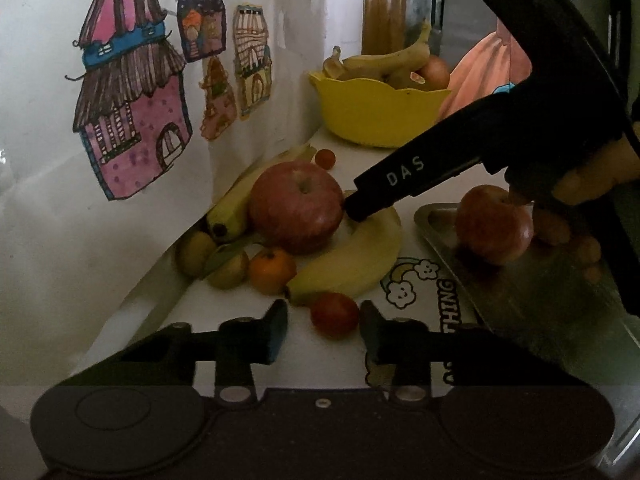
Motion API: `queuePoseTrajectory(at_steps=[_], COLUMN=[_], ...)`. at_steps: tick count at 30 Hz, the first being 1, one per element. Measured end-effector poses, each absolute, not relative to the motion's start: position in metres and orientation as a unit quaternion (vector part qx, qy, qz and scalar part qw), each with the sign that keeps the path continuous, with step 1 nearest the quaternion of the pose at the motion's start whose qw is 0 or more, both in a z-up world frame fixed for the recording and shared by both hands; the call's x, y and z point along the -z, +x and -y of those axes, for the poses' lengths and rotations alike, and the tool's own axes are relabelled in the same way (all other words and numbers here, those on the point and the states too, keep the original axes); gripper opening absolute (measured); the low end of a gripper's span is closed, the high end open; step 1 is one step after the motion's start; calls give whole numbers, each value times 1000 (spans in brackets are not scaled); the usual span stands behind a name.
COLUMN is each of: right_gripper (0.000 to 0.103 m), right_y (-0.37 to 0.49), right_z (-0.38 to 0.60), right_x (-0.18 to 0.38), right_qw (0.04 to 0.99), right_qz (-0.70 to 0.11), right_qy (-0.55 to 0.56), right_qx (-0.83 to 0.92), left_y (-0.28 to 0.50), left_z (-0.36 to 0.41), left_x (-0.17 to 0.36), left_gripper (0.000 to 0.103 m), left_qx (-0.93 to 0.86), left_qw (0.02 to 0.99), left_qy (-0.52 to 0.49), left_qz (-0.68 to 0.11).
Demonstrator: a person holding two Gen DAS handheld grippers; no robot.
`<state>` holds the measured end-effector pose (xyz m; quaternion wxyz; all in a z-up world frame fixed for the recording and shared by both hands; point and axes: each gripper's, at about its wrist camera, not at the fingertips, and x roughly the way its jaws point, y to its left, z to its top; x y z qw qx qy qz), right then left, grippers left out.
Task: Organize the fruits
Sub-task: 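Grasp a red cherry tomato with the left tool while the right tool approaches the banana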
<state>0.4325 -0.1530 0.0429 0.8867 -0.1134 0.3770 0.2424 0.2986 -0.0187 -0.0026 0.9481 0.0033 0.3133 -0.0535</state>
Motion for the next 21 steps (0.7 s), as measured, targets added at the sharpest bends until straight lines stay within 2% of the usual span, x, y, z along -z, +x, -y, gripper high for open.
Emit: queuePoseTrajectory(at_steps=[3, 16, 18, 20, 21], right_gripper=[63, 64, 59, 48, 48], right_y=[436, 480, 480, 481, 481], right_z=[150, 145, 147, 147, 145], right_x=[-45, -54, -53, -54, -54], right_qw=[879, 841, 839, 836, 836], right_qz=[-386, -439, -440, -442, -442], right_qy=[-121, -128, -120, -111, -114], right_qx=[-252, -290, -297, -306, -306], left_y=[298, 288, 285, 280, 278], left_z=[18, 4, -1, -6, -9], left_x=[2, -3, -4, -5, -7], left_gripper=[27, 27, 27, 27, 27], left_qx=[60, 29, 23, 18, 16], left_qw=[948, 946, 945, 945, 946], left_qy=[-1, -36, -40, -45, -47], left_qz=[-312, -322, -323, -323, -321])
